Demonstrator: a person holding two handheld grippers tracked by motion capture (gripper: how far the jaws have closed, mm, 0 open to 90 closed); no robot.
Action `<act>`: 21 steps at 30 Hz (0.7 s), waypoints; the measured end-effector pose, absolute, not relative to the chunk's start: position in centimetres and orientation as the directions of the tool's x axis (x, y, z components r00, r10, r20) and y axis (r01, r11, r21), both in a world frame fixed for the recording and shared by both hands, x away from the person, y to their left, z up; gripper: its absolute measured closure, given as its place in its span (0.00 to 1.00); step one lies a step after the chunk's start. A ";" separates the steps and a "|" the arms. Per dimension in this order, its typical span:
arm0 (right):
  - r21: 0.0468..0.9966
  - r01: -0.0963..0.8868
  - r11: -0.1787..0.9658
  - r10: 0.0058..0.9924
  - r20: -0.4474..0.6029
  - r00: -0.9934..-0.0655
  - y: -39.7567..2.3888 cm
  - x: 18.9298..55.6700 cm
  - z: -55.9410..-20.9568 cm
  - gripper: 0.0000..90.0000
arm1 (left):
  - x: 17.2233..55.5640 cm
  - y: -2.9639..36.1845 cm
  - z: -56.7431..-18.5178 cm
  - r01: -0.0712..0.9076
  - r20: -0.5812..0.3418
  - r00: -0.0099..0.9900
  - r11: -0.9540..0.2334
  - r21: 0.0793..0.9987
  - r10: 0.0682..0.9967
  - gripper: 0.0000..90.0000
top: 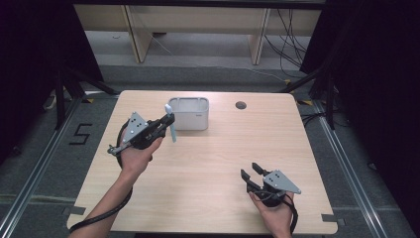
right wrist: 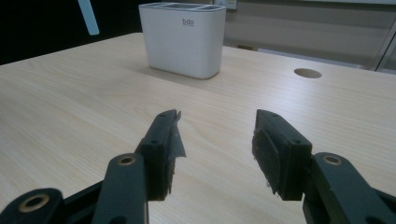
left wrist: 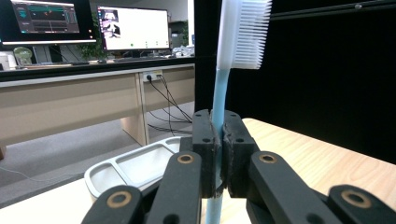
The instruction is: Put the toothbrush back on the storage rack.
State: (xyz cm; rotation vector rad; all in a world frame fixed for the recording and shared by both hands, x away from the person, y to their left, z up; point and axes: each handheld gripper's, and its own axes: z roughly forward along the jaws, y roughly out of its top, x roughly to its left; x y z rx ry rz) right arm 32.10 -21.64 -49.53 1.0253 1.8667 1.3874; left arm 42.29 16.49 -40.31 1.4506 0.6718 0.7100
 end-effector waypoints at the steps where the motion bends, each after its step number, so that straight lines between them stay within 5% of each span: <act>1: 0.956 0.274 0.108 0.856 0.051 -0.514 -21.3 31.8 -49.7 0.57 | 42.5 16.6 -40.3 -0.024 0.018 0.630 -0.004 1.000 0.777 0.94; 21: 0.956 0.264 0.128 0.859 0.027 -0.511 -21.8 32.0 -49.8 0.57 | 44.6 17.0 -39.9 -0.030 0.023 0.596 -0.006 1.000 0.803 0.95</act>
